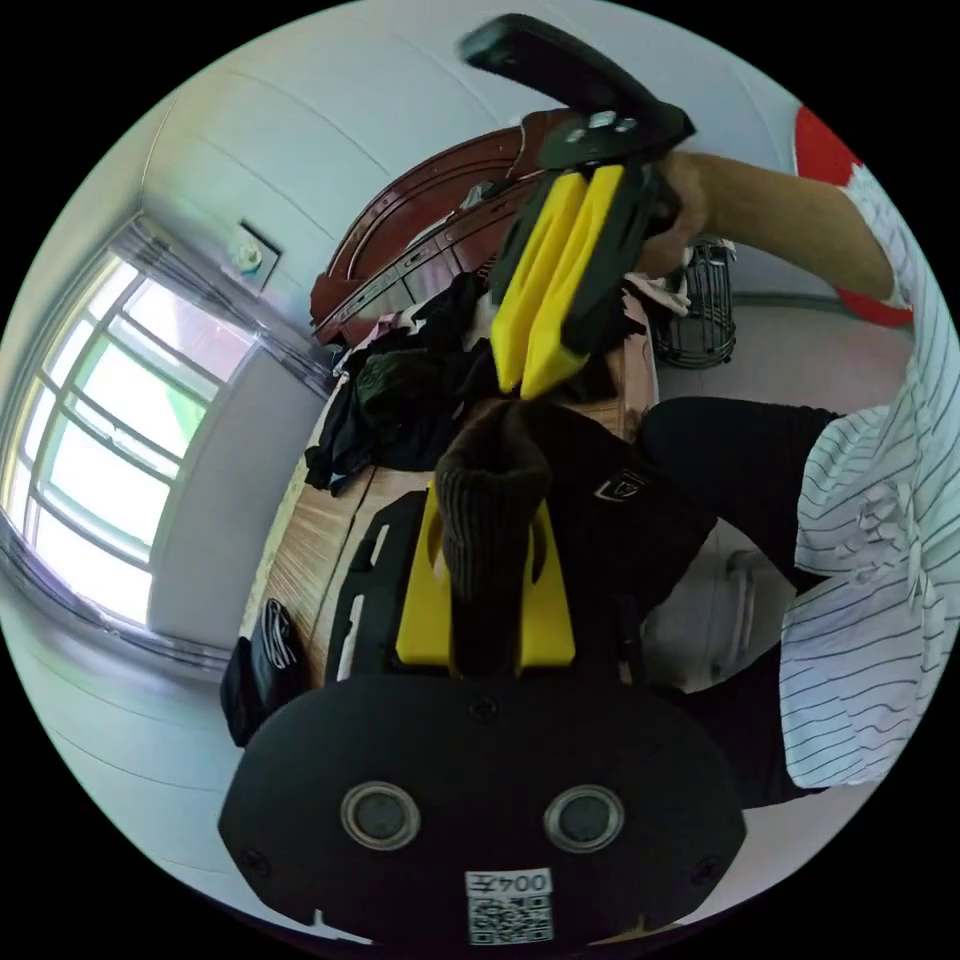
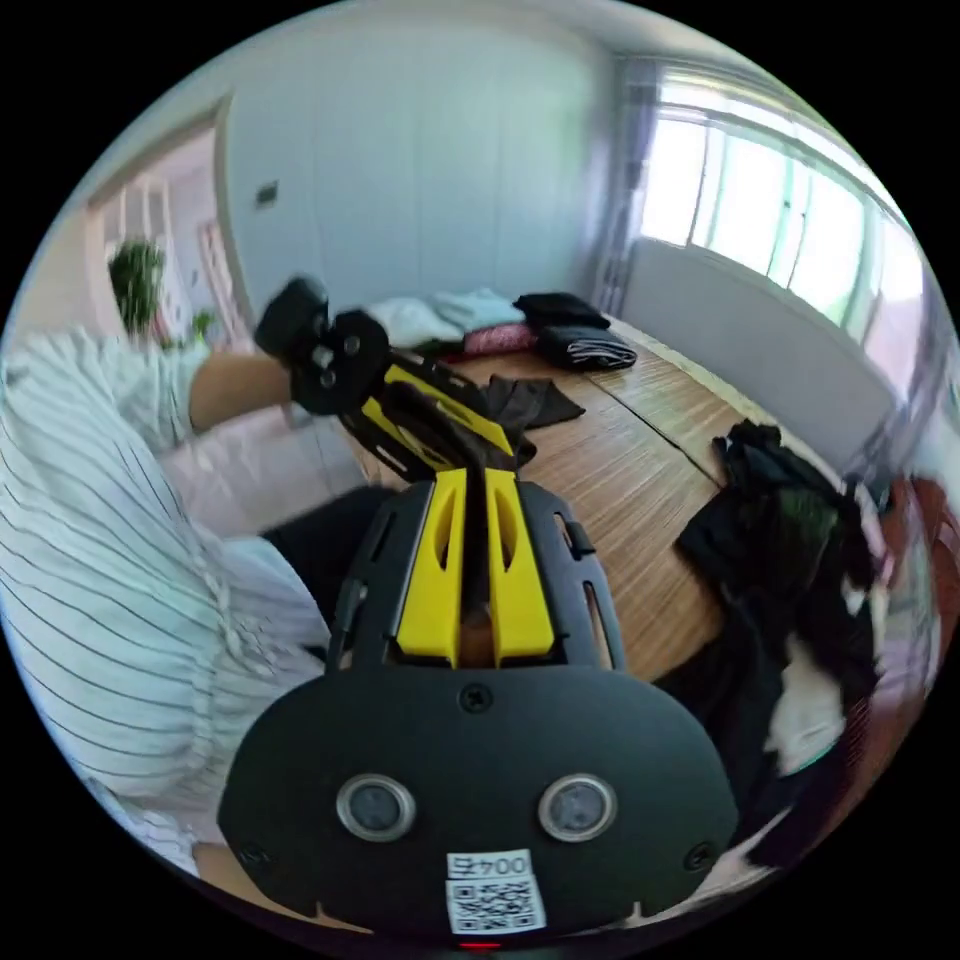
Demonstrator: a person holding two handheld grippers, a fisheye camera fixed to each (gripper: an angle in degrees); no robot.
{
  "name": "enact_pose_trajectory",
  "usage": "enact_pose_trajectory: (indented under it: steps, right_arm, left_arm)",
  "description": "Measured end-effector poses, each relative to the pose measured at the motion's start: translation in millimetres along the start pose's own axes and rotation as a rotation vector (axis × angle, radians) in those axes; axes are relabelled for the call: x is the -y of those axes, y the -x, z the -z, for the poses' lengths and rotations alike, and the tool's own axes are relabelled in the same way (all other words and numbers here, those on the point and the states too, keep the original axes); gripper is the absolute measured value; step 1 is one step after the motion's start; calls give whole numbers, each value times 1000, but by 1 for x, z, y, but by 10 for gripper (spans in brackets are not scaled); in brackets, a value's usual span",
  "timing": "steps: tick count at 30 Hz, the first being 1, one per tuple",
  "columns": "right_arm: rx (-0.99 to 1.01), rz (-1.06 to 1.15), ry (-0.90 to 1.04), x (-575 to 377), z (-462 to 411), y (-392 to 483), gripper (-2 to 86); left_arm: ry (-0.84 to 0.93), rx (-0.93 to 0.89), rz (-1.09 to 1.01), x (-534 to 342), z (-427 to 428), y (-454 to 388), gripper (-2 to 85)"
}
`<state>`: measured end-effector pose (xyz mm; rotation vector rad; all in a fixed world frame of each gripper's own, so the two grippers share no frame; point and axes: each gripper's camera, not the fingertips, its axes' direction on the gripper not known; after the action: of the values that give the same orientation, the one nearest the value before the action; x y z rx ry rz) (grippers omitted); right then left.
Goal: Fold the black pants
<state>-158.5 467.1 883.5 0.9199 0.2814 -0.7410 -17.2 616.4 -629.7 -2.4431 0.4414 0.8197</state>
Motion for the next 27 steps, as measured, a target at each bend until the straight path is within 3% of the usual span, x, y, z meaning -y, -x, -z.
enact_pose_trajectory:
  steps: [3, 5, 9, 15, 23, 27]
  right_arm:
    - [97, -258, -213, -63, 12, -23, 78]
    - [60, -308, -224, -102, -7, -12, 125]
    - [-28, -282, -20, -149, -89, 54, 227]
    - [-168, -248, 44, -147, -168, 100, 229]
    - [-156, -174, -29, -90, -207, 105, 221]
    - [-90, -59, -27, -63, -233, 143, 126]
  left_arm:
    - [7, -27, 114, 17, 3, 8, 100]
    - [2, -17, 179, 27, 12, 14, 99]
    - [-29, -28, 323, 51, 43, 27, 95]
    - [-115, -86, 508, 78, 87, 31, 90]
    - [-152, -81, 601, 103, 129, -11, 90]
    - [-190, -120, 665, 111, 145, -41, 90]
